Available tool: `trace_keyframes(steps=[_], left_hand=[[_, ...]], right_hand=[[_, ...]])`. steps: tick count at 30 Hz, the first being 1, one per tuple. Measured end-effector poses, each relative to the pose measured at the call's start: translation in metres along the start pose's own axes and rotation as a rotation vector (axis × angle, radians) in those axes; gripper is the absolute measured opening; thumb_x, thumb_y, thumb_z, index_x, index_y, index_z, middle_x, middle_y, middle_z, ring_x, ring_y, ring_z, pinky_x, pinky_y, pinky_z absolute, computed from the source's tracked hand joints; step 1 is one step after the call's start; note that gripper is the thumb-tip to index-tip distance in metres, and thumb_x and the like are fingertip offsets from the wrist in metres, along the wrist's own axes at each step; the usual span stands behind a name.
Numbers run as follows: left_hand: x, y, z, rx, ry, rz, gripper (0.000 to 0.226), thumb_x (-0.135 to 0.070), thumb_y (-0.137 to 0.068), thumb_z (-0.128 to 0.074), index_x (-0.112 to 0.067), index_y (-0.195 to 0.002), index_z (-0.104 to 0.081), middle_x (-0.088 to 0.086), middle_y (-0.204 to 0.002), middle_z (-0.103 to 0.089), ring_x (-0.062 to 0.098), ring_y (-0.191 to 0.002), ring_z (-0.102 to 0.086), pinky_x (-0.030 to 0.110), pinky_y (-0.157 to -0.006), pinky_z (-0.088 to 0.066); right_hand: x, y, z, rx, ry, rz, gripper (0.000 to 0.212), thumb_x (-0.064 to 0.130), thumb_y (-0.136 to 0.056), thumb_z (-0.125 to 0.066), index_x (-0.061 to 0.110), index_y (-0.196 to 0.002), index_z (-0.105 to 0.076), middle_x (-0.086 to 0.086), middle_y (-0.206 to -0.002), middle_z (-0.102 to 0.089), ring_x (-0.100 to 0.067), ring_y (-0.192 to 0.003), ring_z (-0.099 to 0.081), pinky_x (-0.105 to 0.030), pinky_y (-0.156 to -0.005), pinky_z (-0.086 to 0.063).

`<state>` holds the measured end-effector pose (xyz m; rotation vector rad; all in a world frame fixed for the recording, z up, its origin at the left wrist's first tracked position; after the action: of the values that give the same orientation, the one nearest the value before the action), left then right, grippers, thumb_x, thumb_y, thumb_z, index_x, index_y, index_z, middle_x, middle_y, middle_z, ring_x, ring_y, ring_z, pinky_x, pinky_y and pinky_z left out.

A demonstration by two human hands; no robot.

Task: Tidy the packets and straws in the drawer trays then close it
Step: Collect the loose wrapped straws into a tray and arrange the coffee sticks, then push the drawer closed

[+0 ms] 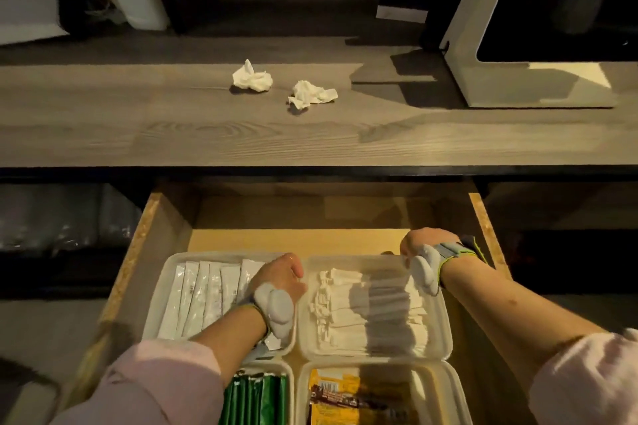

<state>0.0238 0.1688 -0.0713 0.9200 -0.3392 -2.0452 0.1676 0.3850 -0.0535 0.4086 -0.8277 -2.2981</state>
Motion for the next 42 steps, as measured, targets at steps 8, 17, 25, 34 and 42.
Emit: trace_keyframes(steps=[8, 17, 25, 34, 42], left_hand=[[-0.006, -0.004, 0.015, -0.05, -0.441, -0.126, 0.07, -0.049, -0.079, -0.06, -0.042, -0.14, -0.028, -0.012, -0.148, -0.028, 0.018, -0.134, -0.027, 0.037, -0.108, -0.027], [0.0, 0.012, 0.017, 0.247, -0.243, -0.134, 0.066, -0.032, -0.092, -0.055, -0.023, -0.149, -0.025, -0.002, -0.161, -0.006, 0.011, -0.146, -0.02, 0.017, -0.112, -0.021], [0.007, 0.053, 0.015, 0.388, -0.125, 0.031, 0.055, -0.029, -0.094, -0.049, -0.023, -0.146, -0.033, 0.002, -0.151, -0.039, 0.019, -0.134, -0.045, 0.023, -0.104, -0.039], [-0.006, 0.059, 0.041, 0.362, -0.001, -0.022, 0.044, -0.019, -0.095, -0.049, -0.015, -0.139, -0.047, 0.005, -0.14, -0.053, 0.016, -0.096, -0.06, 0.006, -0.062, -0.044], [-0.012, 0.079, 0.045, 0.41, 0.011, -0.033, 0.032, -0.017, -0.089, -0.059, -0.012, -0.12, -0.065, 0.007, -0.127, -0.063, 0.02, -0.119, -0.058, 0.013, -0.086, -0.04]], right_hand=[[-0.004, -0.02, -0.004, 0.108, -0.041, 0.01, 0.019, 0.018, -0.083, -0.056, 0.015, -0.093, -0.072, -0.006, -0.091, -0.064, -0.026, -0.08, -0.057, -0.032, -0.078, -0.05], [0.009, 0.022, -0.006, 0.059, -0.119, -0.1, 0.05, 0.037, -0.093, -0.05, 0.024, -0.14, -0.04, -0.01, -0.141, -0.043, -0.034, -0.128, -0.044, -0.045, -0.103, -0.043], [0.067, 0.08, -0.035, 0.292, -0.494, 0.098, 0.035, 0.034, -0.091, -0.061, 0.017, -0.121, -0.063, 0.004, -0.091, -0.063, -0.014, -0.082, -0.06, -0.019, -0.075, -0.043], [0.094, 0.108, -0.047, 0.476, -0.544, 0.197, 0.038, 0.023, -0.09, -0.063, 0.005, -0.123, -0.061, 0.0, -0.081, -0.061, -0.007, -0.063, -0.055, -0.024, -0.068, -0.05], [0.128, 0.136, -0.026, 0.475, -0.264, 0.383, 0.052, 0.037, -0.087, -0.065, 0.016, -0.133, -0.055, -0.005, -0.133, -0.057, -0.024, -0.122, -0.053, -0.031, -0.102, -0.039]])
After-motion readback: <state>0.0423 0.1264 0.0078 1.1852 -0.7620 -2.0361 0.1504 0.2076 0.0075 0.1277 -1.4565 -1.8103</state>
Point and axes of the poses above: each hand's wrist, its own y-axis away from the middle knuckle, its own z-axis out of the back of the hand, x = y × z, the point moved 4 cm from there along -y, towards the middle knuckle
